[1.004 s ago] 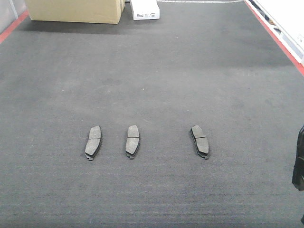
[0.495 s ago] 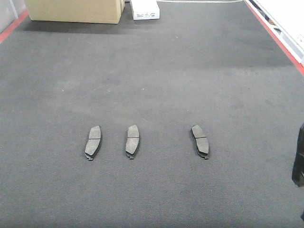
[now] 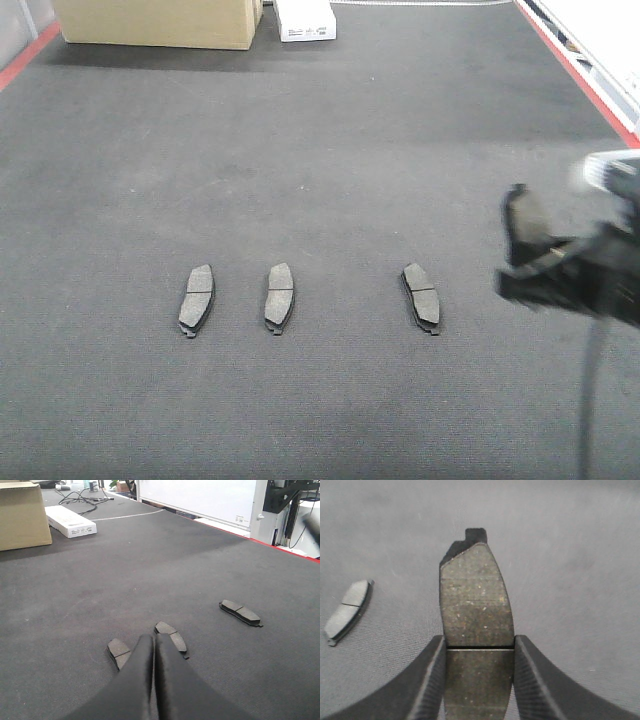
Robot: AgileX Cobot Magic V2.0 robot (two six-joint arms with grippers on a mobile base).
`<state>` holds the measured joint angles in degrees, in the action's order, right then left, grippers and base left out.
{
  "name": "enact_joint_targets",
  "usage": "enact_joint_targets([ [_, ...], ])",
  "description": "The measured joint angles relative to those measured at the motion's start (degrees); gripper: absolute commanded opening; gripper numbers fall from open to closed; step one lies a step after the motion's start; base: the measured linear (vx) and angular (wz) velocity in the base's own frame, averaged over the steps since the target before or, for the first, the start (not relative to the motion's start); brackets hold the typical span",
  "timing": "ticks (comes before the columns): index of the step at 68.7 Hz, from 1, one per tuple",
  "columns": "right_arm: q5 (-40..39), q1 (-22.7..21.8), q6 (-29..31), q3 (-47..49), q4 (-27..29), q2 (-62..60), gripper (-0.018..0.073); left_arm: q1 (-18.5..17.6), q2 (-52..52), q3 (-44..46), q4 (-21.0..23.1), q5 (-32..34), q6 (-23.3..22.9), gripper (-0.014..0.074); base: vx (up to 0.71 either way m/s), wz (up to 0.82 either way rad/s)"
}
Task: Move and align brake pads A on conveyor
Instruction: 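Lower the right gripper's pad onto the belt between the pads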
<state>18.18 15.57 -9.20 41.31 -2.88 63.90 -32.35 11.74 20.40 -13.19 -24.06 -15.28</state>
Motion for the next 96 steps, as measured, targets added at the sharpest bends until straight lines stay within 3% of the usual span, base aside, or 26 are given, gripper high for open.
enact_joint_targets([
  [7,0.18,0.91,0.0,3.81,2.88,7.35,0.0008,0.0,0.0,0.0,0.0,0.0,0.0,-0.0006,0.0,0.0],
  [27,2.99,9.78,-1.46,13.51,9.07,23.9,0.0023,0.0,0.0,0.0,0.0,0.0,0.0,-0.0006,0.0,0.0],
  [47,9.39,10.18,-1.94,25.95,17.59,39.67,0.0034,0.0,0.0,0.0,0.0,0.0,0.0,-0.0006,0.0,0.0],
  [76,9.15,10.18,-2.05,31.16,18.51,50.37,0.0059,0.0,0.0,0.0,0.0,0.0,0.0,-0.0006,0.0,0.0],
  [84,8.86,10.18,-2.17,31.33,18.56,50.73,0.0108,0.0,0.0,0.0,0.0,0.0,0.0,-0.0006,0.0,0.0],
  [96,8.67,10.18,-2.17,31.46,18.56,50.9,0.0303,0.0,0.0,0.0,0.0,0.0,0.0,-0.0006,0.0,0.0],
])
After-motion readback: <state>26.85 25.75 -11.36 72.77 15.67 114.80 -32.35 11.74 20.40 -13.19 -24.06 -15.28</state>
